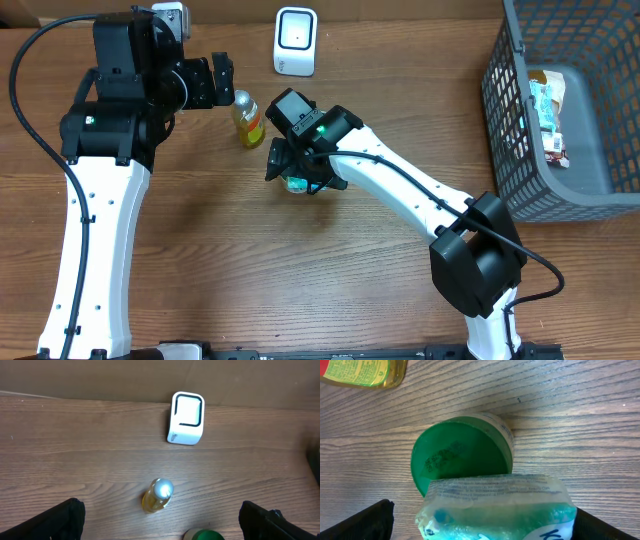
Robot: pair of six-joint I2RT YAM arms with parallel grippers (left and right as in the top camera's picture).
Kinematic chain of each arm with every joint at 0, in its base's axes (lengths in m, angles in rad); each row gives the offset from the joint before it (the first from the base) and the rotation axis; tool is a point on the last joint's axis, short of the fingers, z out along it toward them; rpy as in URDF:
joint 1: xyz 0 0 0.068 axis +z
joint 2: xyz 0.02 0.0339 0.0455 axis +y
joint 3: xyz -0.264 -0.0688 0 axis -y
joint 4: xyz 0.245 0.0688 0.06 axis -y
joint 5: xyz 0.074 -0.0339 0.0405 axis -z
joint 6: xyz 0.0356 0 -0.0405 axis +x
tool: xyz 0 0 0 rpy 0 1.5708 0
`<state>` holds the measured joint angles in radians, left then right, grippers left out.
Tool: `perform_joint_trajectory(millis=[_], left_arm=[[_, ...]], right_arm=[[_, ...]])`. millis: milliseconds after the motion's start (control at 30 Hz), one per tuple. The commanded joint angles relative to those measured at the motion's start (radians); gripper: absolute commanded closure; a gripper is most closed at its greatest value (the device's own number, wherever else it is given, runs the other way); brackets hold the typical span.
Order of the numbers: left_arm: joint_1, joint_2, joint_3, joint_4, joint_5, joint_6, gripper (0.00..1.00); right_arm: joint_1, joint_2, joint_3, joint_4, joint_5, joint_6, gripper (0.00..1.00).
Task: Scan the item barcode
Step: 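Carry the green-capped jar to the table center and release it, then return the right gripper into the basket and grasp the white wipes packet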
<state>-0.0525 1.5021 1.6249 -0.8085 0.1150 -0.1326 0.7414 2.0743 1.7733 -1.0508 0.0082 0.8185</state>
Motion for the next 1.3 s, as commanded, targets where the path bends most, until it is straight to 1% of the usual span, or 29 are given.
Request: perform_joint_trajectory(millis=[0,100,233,333,433,500,600,700,733,867,1000,1133,1267], left_arm=[[-0.007,0.002,0.000,0.000,-0.011,-0.013,0.00],[-0.007,0.002,0.000,0.000,-0.011,-0.013,0.00],[-0.007,0.002,0.000,0.000,-0.011,-0.013,0.00],[-0.007,0.002,0.000,0.000,-0.011,-0.013,0.00],[-0.007,0.002,0.000,0.000,-0.011,-0.013,0.00],[-0.007,0.002,0.000,0.000,-0.011,-0.013,0.00],[-0.007,0.002,0.000,0.000,-0.011,-0.013,0.00],[-0.007,0.002,0.000,0.000,-0.011,-0.013,0.00],[-0.007,0.002,0.000,0.000,-0.011,-0.013,0.00],[-0.007,0.002,0.000,0.000,-0.011,-0.013,0.00],[-0.007,0.002,0.000,0.000,-0.011,-0.013,0.00],[-0.007,0.002,0.000,0.000,-0.011,-0.013,0.00],[-0.007,0.002,0.000,0.000,-0.011,-0.013,0.00]], right_arm=[[0.005,-0.002,0.000,-0.003,0.008,0.003,0.00],[0.005,-0.002,0.001,-0.006,-0.047,-0.016,0.00],[0.005,-0.010,0.010,-0.013,-0.167,-0.072,0.00],[0.005,-0.035,0.029,-0.045,-0.218,-0.073,0.00],[0.005,-0.077,0.051,-0.064,-0.257,-0.152,0.00],[0.003,-0.111,0.060,-0.079,-0.249,-0.193,0.00],[-0.020,-0.176,0.071,-0.089,-0.215,-0.204,0.00],[-0.061,-0.249,0.111,-0.089,-0.184,-0.297,0.00],[-0.088,-0.279,0.143,-0.100,-0.158,-0.333,0.00],[-0.216,-0.352,0.272,-0.145,-0.073,-0.380,0.00],[-0.384,-0.385,0.374,-0.118,-0.024,-0.505,0.00],[-0.562,-0.382,0.388,-0.078,0.041,-0.592,0.00],[-0.729,-0.341,0.388,-0.089,0.043,-0.648,0.00]])
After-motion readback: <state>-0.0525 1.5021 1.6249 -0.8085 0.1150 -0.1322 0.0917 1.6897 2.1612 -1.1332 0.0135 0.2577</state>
